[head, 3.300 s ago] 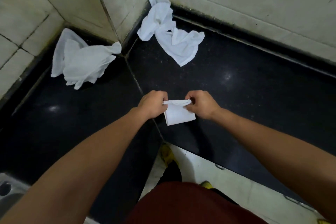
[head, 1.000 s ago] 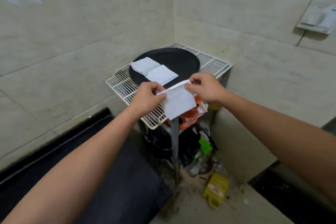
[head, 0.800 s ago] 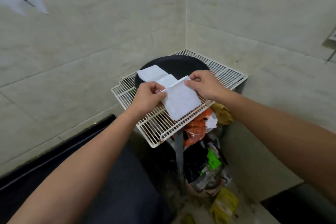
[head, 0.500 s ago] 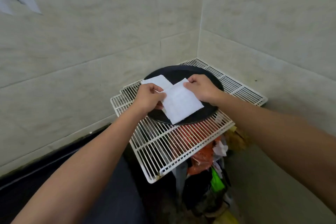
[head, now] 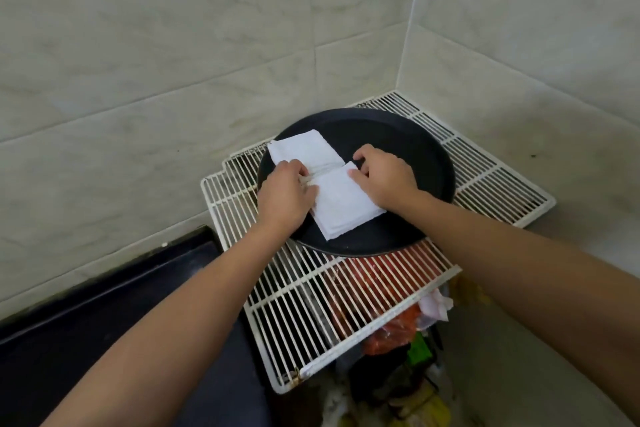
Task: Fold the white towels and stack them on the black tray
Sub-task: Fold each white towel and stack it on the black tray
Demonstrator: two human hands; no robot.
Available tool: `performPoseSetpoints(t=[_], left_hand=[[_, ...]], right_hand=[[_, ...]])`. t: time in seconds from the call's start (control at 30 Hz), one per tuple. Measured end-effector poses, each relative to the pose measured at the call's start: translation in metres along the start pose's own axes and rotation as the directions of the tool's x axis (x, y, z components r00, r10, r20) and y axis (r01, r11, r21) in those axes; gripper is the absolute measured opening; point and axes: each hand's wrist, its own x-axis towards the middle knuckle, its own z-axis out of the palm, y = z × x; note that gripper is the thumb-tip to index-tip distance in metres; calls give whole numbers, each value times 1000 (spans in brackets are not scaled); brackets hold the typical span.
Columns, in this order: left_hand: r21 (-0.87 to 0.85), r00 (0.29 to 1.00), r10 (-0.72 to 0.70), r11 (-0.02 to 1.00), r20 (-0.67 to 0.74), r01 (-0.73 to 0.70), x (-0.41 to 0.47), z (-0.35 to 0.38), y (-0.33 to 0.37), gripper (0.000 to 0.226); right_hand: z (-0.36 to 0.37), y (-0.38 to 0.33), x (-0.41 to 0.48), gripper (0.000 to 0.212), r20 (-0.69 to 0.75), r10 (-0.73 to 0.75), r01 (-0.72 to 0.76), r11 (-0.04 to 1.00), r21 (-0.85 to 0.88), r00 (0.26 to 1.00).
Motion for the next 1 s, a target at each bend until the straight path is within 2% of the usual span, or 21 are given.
performPoseSetpoints(t=[0.07, 0.13, 0.2, 0.27, 0.37, 0.5, 0.57, 0.67, 0.83, 1.0], left_hand=[[107, 987, 129, 987, -96, -118, -8, 0, -3, 25], [163, 944, 305, 945, -123, -284, -18, 2, -5, 24], [211, 908, 418, 889, -12, -406, -27, 5, -9, 30], [226, 906, 400, 878, 142, -423, -36, 9, -11, 37], [206, 920, 343, 902, 192, -379, -39, 10, -11, 41], [198, 935, 304, 920, 181, -337, -47, 2, -4, 40], [201, 951, 295, 930, 89, -307, -61, -9, -1, 37], [230, 960, 277, 937, -30, -263, -79, -29, -7, 28], [277, 983, 89, 960, -161, -42, -154, -63, -25, 22], [329, 978, -156, 924, -135, 193, -270, -85, -47, 22]], right_hand=[[-1, 3, -3, 28, -130, -147, 140, 988, -61, 981], [0, 7, -7, 24, -159, -340, 321, 938, -133, 927], [6, 11, -12, 23, -115, -480, 455, 870, -188, 870], [11, 12, -15, 28, -19, -486, 472, 857, -206, 874], [7, 8, -16, 38, 129, -359, 379, 901, -210, 924], [-5, 2, -22, 41, 212, -300, 344, 913, -219, 930], [-14, 2, -30, 41, 175, -291, 323, 926, -198, 941], [-30, -6, -37, 37, 37, -308, 310, 934, -180, 951], [-43, -54, -75, 32, -52, -470, 466, 882, -76, 881], [-5, -116, -154, 30, 19, -648, 646, 761, 63, 761]])
